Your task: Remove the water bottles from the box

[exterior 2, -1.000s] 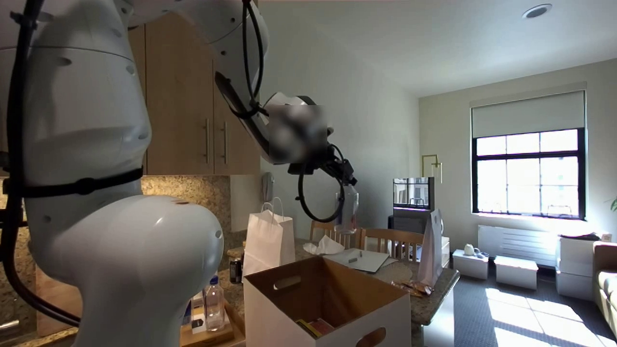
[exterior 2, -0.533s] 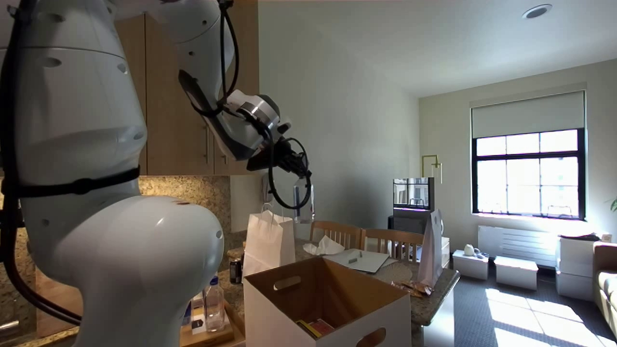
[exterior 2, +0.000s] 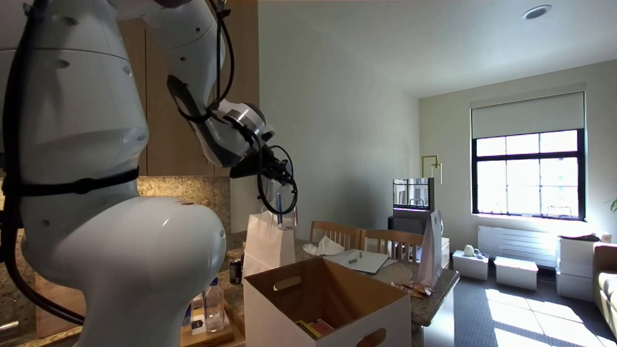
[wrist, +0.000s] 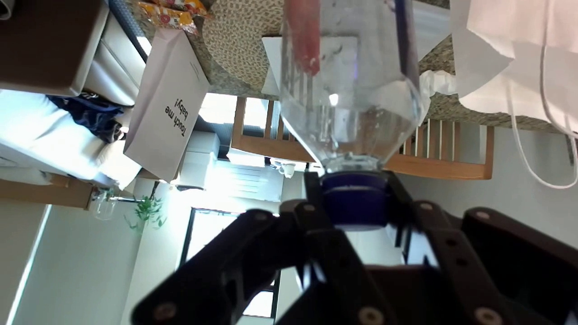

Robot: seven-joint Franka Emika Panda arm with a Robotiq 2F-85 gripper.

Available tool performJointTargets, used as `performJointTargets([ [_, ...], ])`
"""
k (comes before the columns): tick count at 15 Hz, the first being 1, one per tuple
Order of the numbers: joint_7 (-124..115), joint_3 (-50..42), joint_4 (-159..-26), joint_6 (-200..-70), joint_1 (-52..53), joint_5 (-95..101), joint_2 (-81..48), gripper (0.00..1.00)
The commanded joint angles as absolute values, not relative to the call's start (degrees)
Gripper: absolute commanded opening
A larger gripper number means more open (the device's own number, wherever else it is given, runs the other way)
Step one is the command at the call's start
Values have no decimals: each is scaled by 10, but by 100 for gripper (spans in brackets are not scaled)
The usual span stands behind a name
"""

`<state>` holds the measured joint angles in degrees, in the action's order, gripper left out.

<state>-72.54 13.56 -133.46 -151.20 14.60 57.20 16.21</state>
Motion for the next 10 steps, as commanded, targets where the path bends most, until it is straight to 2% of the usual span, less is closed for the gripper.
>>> performJointTargets([
  [1, -725, 136, -1335, -1512, 146, 572, 162, 14],
  [10, -713, 200, -1263, -1573, 201, 628, -44, 14],
])
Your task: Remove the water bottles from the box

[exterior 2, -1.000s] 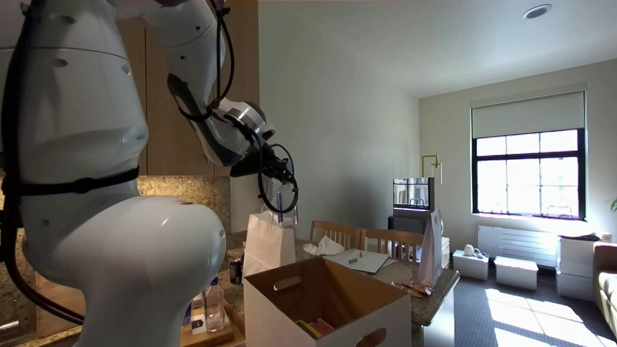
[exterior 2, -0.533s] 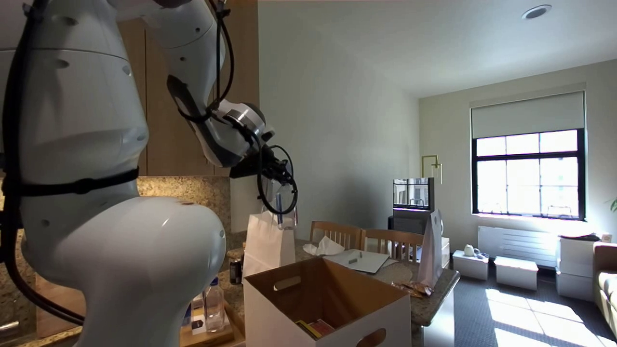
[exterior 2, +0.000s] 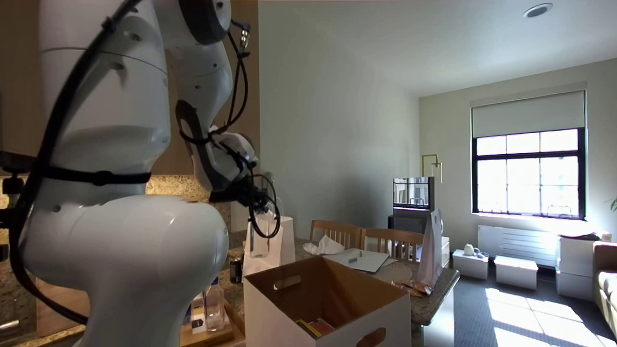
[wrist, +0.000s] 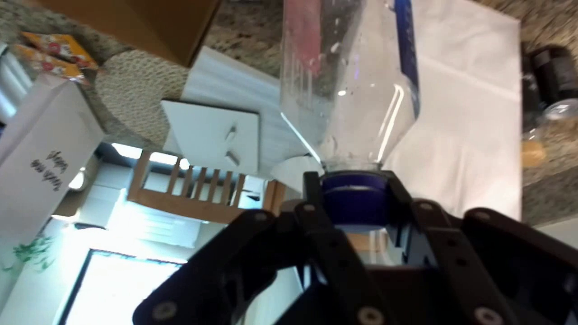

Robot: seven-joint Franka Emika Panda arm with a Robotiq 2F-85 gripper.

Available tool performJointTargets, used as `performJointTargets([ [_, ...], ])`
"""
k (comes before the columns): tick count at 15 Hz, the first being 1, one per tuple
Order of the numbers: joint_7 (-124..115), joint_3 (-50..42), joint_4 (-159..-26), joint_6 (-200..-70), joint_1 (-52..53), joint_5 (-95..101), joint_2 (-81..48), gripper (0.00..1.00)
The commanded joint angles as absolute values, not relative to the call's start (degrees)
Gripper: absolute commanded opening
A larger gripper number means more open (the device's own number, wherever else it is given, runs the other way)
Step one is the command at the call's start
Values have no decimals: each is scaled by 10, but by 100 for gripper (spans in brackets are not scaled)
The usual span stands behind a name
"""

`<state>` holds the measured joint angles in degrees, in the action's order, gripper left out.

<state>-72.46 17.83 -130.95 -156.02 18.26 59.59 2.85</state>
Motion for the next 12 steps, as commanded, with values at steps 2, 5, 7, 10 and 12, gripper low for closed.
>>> performJointTargets([
  [2, -698, 215, -1234, -1561, 221, 650, -73, 14],
  [5, -665, 229, -1191, -1560, 246, 664, -106, 14],
  [7, -634, 236, -1170, -1563, 256, 660, -119, 14],
  [10, -559, 256, -1157, -1580, 257, 609, -141, 14],
  [12, -488, 279, -1167, -1591, 245, 541, -150, 14],
])
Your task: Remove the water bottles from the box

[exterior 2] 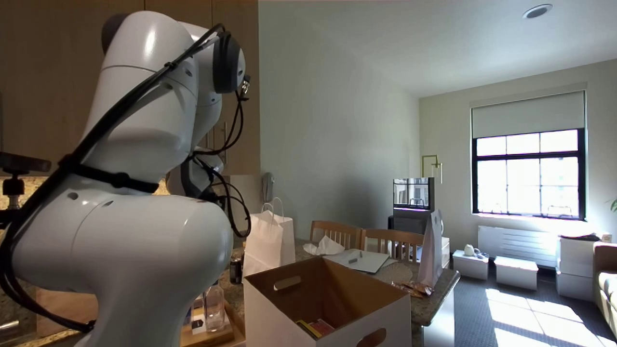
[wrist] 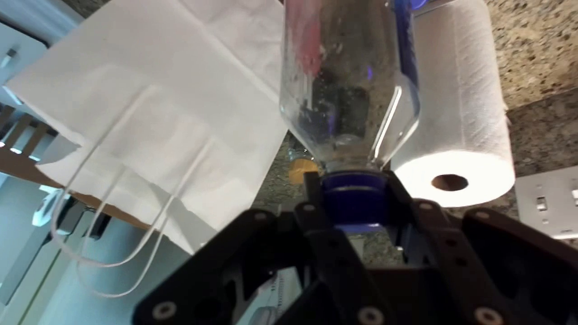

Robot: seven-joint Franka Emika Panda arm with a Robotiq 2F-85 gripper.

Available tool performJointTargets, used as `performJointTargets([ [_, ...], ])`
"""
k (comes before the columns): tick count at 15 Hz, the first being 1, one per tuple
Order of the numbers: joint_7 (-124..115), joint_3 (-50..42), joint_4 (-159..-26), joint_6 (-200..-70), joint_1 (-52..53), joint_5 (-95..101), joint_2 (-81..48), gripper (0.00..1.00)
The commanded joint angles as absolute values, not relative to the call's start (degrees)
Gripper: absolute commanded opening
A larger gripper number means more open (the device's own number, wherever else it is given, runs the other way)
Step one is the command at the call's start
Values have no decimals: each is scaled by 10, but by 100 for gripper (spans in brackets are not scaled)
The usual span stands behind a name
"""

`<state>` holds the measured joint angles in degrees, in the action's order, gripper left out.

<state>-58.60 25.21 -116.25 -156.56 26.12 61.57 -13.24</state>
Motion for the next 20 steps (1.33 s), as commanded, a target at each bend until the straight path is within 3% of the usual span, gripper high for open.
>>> performJointTargets([
  [1, -461, 289, -1175, -1600, 241, 517, -150, 14],
  [10, -286, 375, -1280, -1717, 146, 361, -105, 14],
  [13, -163, 337, -1333, -1759, 180, 209, -88, 14],
  [14, -158, 399, -1341, -1753, 121, 216, -96, 14],
  [19, -91, 487, -1373, -1743, 54, 149, -97, 13],
  [20, -89, 499, -1379, -1749, 42, 146, -93, 48],
])
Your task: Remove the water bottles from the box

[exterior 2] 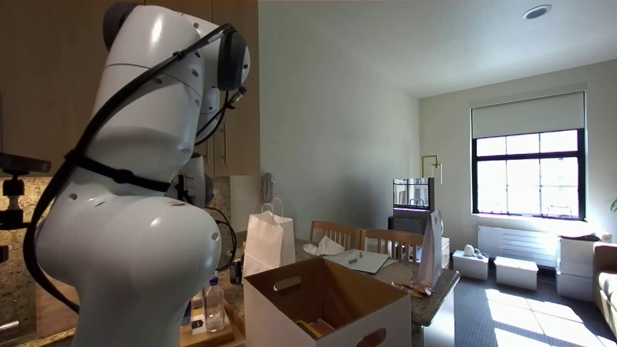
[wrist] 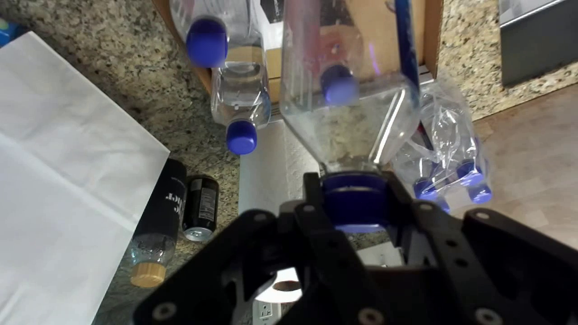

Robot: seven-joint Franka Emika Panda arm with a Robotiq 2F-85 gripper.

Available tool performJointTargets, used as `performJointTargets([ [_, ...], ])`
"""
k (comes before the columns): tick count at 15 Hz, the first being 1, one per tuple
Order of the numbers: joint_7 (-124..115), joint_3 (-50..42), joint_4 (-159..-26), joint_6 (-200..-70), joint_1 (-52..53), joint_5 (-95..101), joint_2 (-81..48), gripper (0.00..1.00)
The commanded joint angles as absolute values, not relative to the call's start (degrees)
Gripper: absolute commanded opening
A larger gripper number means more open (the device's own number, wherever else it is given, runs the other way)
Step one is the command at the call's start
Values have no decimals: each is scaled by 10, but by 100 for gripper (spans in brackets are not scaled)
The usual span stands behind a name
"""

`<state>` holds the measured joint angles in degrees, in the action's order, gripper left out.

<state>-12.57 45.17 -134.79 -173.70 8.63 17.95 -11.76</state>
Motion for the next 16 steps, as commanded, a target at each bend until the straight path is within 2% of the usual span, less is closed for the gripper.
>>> performJointTargets([
  [1, -86, 512, -1382, -1755, 29, 144, -92, 14],
  [2, -85, 523, -1385, -1760, 17, 144, -90, 21],
  [3, -85, 535, -1387, -1764, 5, 144, -90, 62],
  [5, -92, 556, -1392, -1773, -18, 146, -84, 61],
  [11, -99, 614, -1396, -1782, -77, 154, -80, 99],
  [16, -102, 651, -1392, -1776, -114, 159, -79, 100],
])
